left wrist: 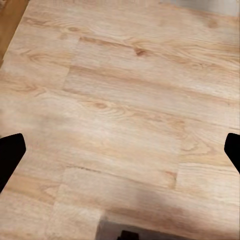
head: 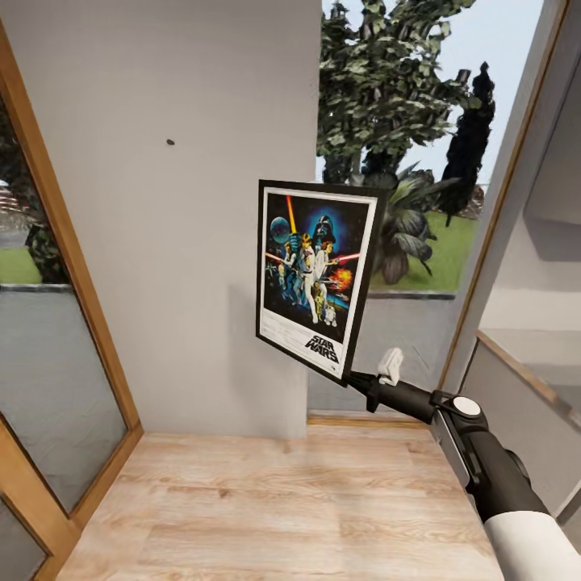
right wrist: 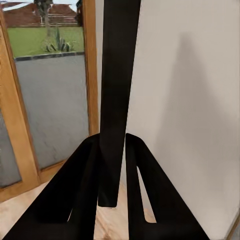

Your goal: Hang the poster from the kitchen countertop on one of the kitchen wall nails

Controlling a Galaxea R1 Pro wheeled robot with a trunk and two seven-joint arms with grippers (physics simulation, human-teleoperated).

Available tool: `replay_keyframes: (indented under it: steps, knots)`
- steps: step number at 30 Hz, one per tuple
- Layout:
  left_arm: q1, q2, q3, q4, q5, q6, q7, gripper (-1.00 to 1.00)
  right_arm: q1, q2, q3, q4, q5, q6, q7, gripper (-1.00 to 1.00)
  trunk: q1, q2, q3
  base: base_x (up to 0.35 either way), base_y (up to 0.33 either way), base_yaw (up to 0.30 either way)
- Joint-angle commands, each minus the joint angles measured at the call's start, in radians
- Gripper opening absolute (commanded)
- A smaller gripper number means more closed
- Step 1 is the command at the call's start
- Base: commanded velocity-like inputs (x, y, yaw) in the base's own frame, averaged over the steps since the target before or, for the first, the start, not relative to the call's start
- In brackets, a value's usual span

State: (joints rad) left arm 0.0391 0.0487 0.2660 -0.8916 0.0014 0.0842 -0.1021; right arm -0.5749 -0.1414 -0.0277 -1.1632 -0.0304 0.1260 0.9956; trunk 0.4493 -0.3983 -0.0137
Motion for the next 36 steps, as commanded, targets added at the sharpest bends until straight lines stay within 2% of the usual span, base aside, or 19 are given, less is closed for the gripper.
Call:
replay_keyframes:
  steps: [1,36]
  knots:
    - [0.0,0.0,0.002,-0.002,0.0,0.006,-0.006,1.0,-0.001,0.0,-0.001,-0.001,-0.005,0.012,0.006,-1.0,0.001,-0.002,-0.001,0.058,0.346,0.0]
    - [-0.001,0.001,0.002,-0.004,0.0,0.006,-0.007,1.0,-0.001,0.0,-0.001,0.005,-0.005,0.012,0.005,-1.0,0.001,-0.002,-0.001,0.087,0.346,0.0]
